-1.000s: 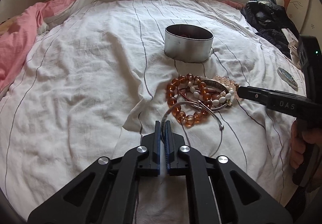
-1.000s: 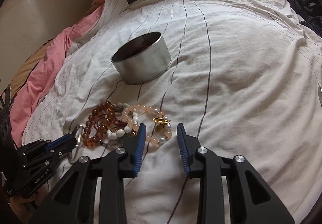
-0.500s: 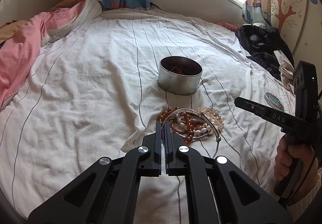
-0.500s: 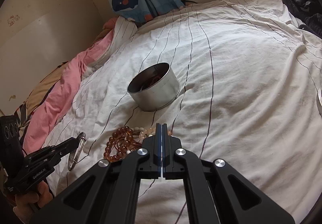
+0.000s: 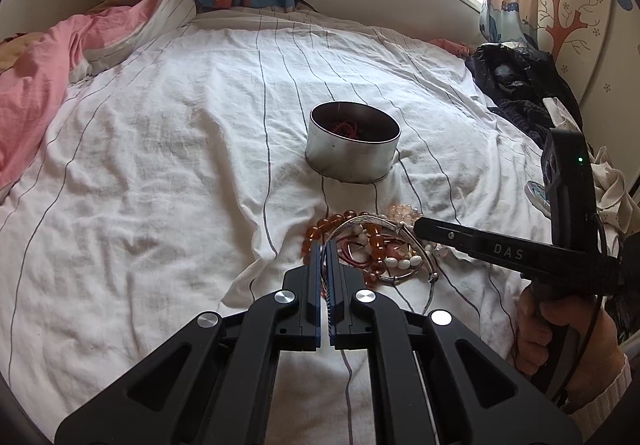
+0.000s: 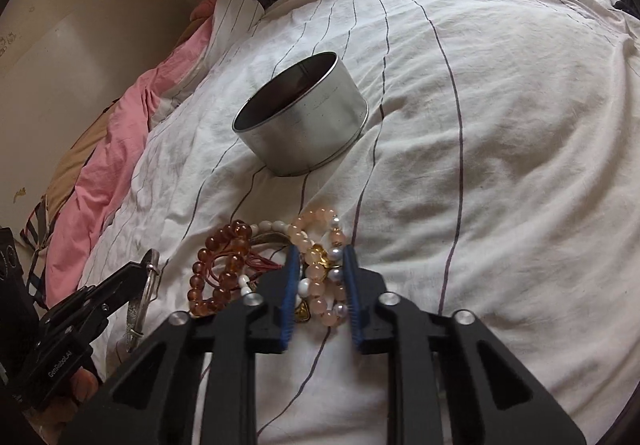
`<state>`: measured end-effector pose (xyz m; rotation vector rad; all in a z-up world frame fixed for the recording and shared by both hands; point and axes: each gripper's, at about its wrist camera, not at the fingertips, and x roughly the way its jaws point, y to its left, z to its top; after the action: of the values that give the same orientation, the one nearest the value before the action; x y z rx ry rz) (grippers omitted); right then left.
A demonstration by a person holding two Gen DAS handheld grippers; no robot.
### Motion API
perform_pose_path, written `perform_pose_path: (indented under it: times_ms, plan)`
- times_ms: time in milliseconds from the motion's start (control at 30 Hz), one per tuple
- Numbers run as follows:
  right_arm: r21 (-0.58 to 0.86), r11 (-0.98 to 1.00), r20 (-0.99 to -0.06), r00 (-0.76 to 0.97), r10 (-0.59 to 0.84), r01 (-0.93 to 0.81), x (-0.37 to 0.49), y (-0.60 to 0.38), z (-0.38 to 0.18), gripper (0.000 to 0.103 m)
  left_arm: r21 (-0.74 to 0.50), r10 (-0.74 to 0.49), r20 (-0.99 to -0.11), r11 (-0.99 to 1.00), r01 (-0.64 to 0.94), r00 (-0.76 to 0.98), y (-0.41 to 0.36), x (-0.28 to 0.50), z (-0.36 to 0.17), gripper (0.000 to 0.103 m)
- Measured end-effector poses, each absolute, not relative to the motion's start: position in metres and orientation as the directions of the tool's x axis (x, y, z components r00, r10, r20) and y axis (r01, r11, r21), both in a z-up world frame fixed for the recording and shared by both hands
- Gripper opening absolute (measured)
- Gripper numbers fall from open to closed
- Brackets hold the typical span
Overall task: Organize jewelry
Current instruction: 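Close the right tool on the pink and white bead bracelet, then carry the bangle and bead bracelet over the silver tin and open both tools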
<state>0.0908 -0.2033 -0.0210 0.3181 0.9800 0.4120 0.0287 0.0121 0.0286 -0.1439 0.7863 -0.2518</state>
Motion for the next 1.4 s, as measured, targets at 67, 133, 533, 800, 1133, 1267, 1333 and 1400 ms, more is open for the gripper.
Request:
perform_pose_path:
  times_ms: [67,133,533,800,1133,1267,1333,1400]
  plan:
    - [0.441,0.876,-0.719,0.507,0.475,-0.195,0.087,-0.206,-0.016,0.008,-0.221,-0.278,-0.677,0.96,0.172,0.681,0.011,0.03,0.031,0.003]
    - [0.456,0.867,-0.696,0.527,0.487,-0.199,0.082,-0.211,-0.009,0.008,-0.22,-0.28,-0.674,0.959,0.176,0.684,0.01,0.03,0.033,0.002]
    - [0.527,0.789,-0.5,0.635,0.589,-0.316,0.078,-0.217,0.045,0.008,-0.237,-0.276,-0.62,0.958,0.159,0.735,-0.006,0.053,0.057,0.003]
    - [0.5,0.78,-0.468,0.64,0.609,-0.376,0.111,-0.206,0.071,0.008,-0.22,-0.227,-0.591,0.969,0.116,0.774,-0.019,0.091,0.066,0.002]
    - [0.41,0.853,-0.574,0.635,0.517,-0.324,0.176,-0.188,0.048,0.028,-0.205,-0.193,-0.655,0.976,0.074,0.731,-0.041,0.166,0.039,0.004]
    - [0.419,0.861,-0.584,0.641,0.498,-0.287,0.169,-0.199,0.038,0.03,-0.172,-0.172,-0.659,0.982,0.076,0.733,-0.038,0.153,0.038,0.005]
    - [0.427,0.861,-0.584,0.642,0.496,-0.277,0.161,-0.205,0.039,0.03,-0.165,-0.169,-0.67,0.983,0.077,0.723,-0.036,0.144,0.038,0.005]
    - [0.434,0.862,-0.587,0.644,0.491,-0.261,0.151,-0.209,0.042,0.03,-0.138,-0.156,-0.673,0.987,0.084,0.723,-0.036,0.132,0.041,0.005]
